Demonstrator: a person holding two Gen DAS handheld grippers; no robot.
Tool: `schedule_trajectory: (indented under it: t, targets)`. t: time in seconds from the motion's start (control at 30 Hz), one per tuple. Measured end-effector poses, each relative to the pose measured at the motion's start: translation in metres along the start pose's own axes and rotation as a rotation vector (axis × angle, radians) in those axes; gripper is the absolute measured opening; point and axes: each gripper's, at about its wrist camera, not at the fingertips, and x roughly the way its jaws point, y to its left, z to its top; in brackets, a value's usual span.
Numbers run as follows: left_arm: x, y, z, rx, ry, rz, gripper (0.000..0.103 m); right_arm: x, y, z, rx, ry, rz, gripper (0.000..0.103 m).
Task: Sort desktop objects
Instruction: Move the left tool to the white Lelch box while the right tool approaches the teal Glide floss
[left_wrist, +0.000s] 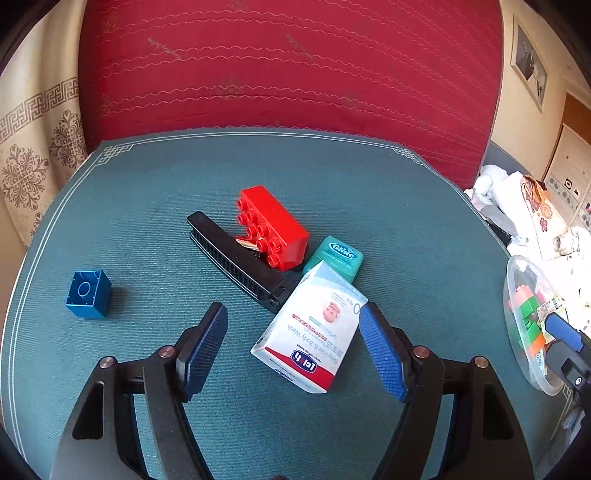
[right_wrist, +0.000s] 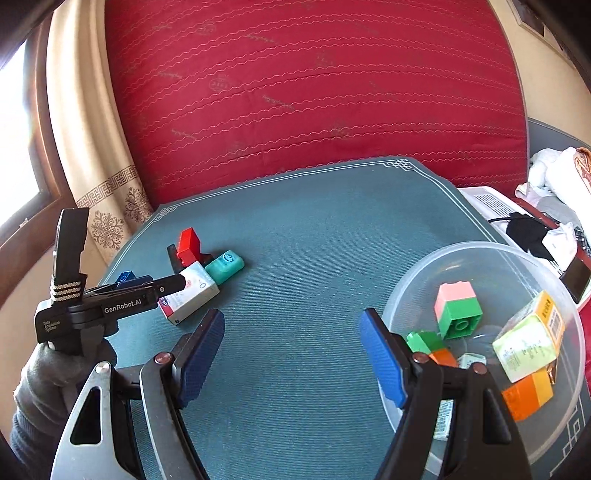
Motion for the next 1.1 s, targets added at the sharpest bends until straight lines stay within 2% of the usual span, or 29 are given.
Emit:
schedule_trajectory:
  t: [0.37, 0.53, 0.63, 0.9, 1.1]
  targets:
    - [0.017, -0.011, -0.005, 0.056, 0.039, -0.027, 0.077, 0.022, 0.008, -0.006, 0.005, 0.060, 0.019, 0.079]
    - [0.025, -0.021, -0.006, 0.105, 0.050, 0.005, 0.077, 0.027, 0.009, -0.007, 0.004, 0.071, 0.018, 0.079]
    - [0.034, -0.022, -0.005, 0.099, 0.073, 0.020, 0.076, 0.030, 0.009, -0.007, 0.006, 0.079, 0.018, 0.079]
    - [0.030, -0.032, -0.010, 0.147, 0.056, 0.056, 0.062, 0.038, 0.012, -0.008, 0.009, 0.101, 0.019, 0.079]
    - [0.017, -0.038, -0.021, 0.153, 0.040, 0.065, 0.056, 0.046, 0.012, -0.008, 0.019, 0.123, 0.019, 0.079]
